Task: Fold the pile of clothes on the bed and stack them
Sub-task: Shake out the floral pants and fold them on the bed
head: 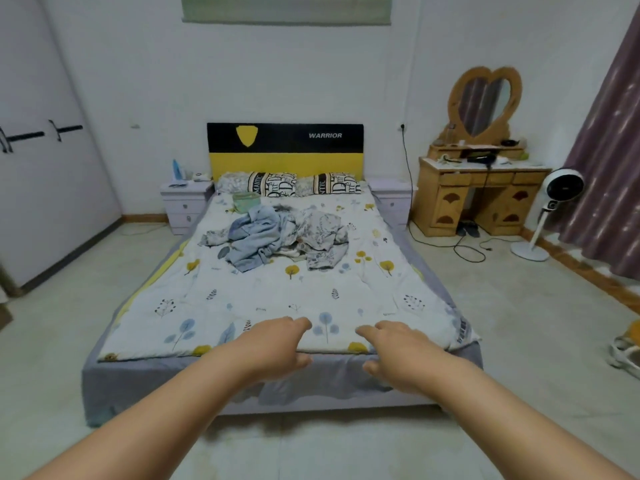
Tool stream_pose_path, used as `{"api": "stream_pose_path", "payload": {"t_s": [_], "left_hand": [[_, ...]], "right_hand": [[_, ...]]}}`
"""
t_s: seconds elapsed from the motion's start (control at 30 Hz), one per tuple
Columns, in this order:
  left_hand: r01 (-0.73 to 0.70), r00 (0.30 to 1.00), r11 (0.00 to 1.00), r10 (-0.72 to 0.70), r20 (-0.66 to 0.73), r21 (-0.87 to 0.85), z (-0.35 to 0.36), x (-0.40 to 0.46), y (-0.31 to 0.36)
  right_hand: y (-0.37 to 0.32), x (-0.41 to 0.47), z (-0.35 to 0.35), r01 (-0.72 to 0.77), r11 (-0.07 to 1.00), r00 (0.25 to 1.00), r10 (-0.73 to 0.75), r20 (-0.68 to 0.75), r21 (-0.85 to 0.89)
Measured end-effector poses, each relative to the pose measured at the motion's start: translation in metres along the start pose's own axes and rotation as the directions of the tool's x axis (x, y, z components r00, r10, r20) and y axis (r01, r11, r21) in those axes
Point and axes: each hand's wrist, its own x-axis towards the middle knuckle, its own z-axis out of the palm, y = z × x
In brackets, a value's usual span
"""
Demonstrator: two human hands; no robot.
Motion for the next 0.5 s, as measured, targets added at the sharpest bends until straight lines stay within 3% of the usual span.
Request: {"api": "stream_pose_path", "payload": {"t_s": [0.23, 0.5], "left_hand": [[0.088, 0.996, 0.996, -0.088, 0.004, -0.003, -0.006, 0.047, -0.043], [0.141, 0.99, 0.99, -0.141, 0.002, 0.028, -0.02, 0.115, -0.08]], "right_hand": [[-0.002, 0.072, -0.005, 0.095, 0.995, 0.995, -0.094, 0.037, -0.008], [0.009, 0.146, -0.033, 0.079, 0.996, 0.997, -0.079, 0.016, -0.042]]}}
